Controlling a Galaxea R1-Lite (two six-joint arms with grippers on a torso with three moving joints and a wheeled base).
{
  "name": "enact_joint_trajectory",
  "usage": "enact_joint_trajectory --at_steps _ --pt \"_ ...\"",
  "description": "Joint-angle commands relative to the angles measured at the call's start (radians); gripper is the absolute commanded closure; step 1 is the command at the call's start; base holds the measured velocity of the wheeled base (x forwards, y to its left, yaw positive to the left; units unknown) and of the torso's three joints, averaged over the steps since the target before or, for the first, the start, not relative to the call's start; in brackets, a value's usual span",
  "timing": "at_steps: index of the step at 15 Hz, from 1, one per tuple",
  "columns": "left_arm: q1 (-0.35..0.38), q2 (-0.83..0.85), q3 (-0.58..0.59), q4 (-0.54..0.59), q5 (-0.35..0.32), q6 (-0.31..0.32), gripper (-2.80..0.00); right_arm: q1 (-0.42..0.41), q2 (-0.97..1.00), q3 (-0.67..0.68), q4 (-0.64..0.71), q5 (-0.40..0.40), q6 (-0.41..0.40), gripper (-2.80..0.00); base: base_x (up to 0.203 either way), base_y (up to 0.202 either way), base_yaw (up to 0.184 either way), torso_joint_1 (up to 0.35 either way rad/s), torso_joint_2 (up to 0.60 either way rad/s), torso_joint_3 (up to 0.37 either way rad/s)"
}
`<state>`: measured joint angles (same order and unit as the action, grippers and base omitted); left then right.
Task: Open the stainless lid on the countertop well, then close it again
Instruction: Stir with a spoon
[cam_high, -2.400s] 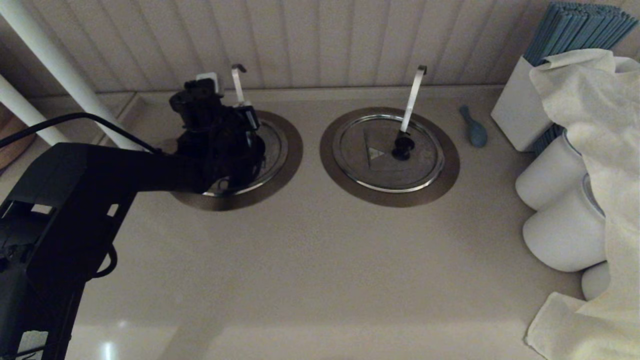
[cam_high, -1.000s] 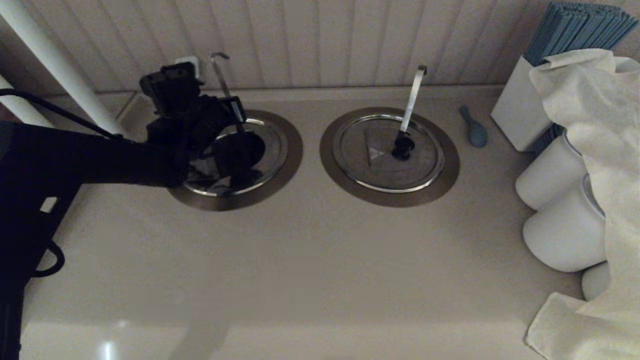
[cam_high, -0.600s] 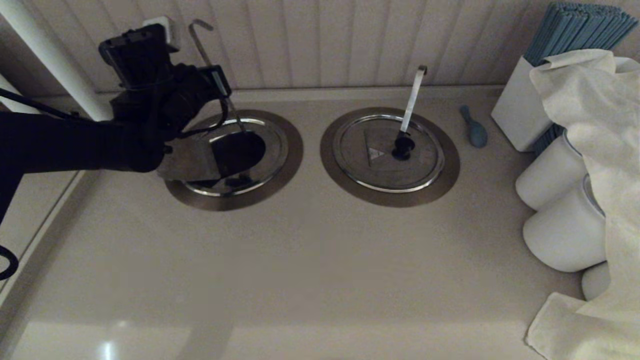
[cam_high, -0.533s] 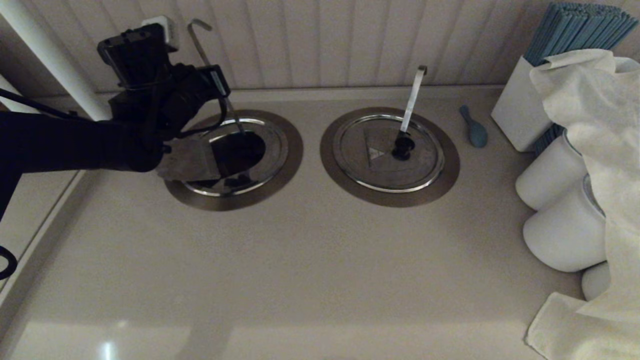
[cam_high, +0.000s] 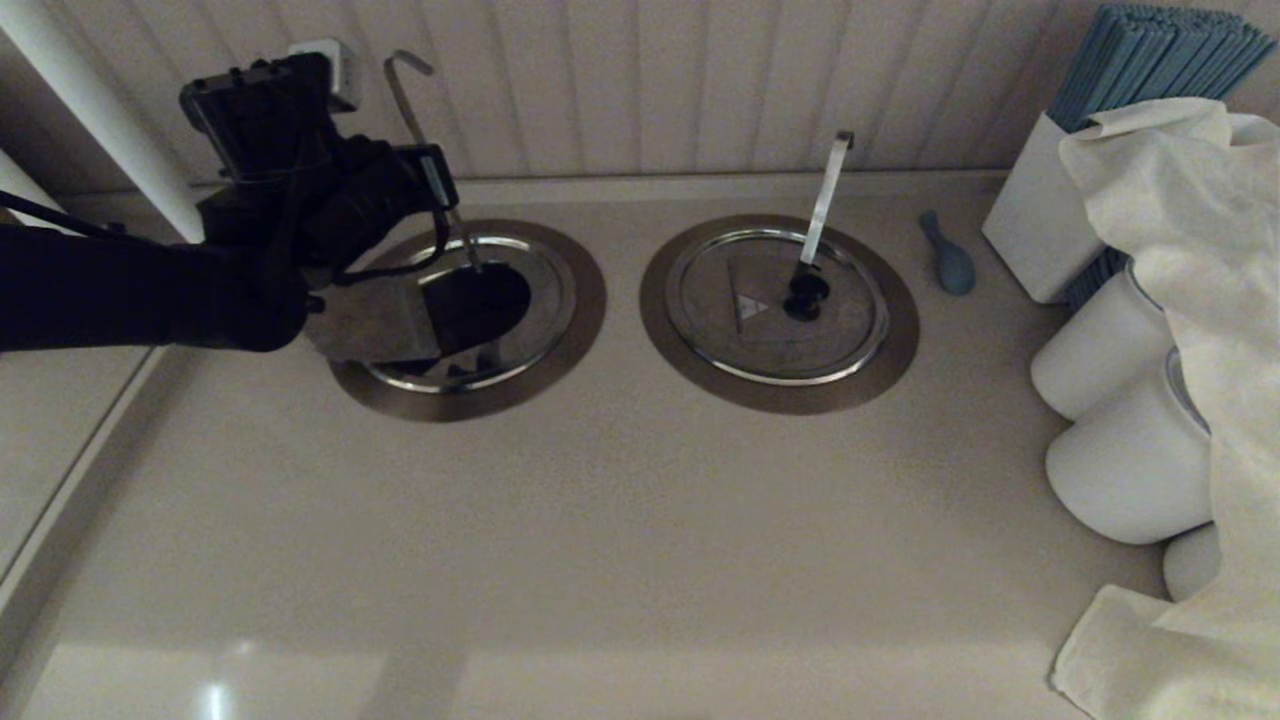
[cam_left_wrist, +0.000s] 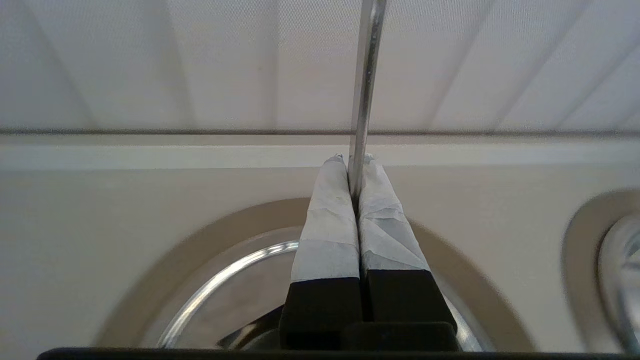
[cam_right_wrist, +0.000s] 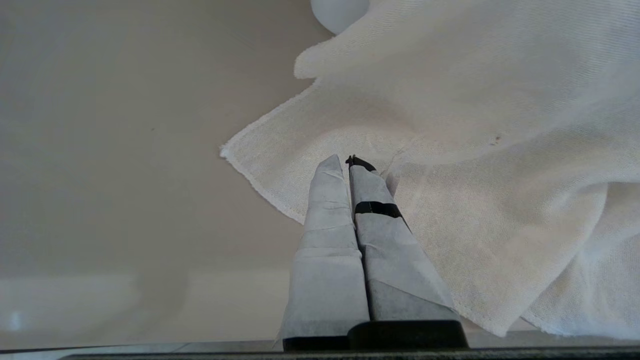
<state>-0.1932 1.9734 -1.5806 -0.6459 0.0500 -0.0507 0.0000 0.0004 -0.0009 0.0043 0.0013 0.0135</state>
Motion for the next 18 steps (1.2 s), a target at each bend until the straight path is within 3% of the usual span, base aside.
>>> enact_joint_trajectory --at_steps 1,11,18 --pt "0.016 -0.020 0.016 -0.004 -0.001 0.026 0.00 0.000 0.001 -0.001 0.000 0.000 0.000 0.00 0.000 0.000 0.000 0.000 0.00 0.000" --pt "0.014 -0.111 0.111 0.136 -0.129 0.101 0.00 0.000 0.001 0.000 0.000 0.000 0.000 0.00 0.000 0.000 0.000 0.000 0.00 0.000" --pt "-0.080 -0.077 0.108 0.137 -0.168 0.023 0.00 0.000 0.000 0.000 0.000 0.000 0.000 0.00 0.000 0.000 0.000 0.000 0.00 0.000"
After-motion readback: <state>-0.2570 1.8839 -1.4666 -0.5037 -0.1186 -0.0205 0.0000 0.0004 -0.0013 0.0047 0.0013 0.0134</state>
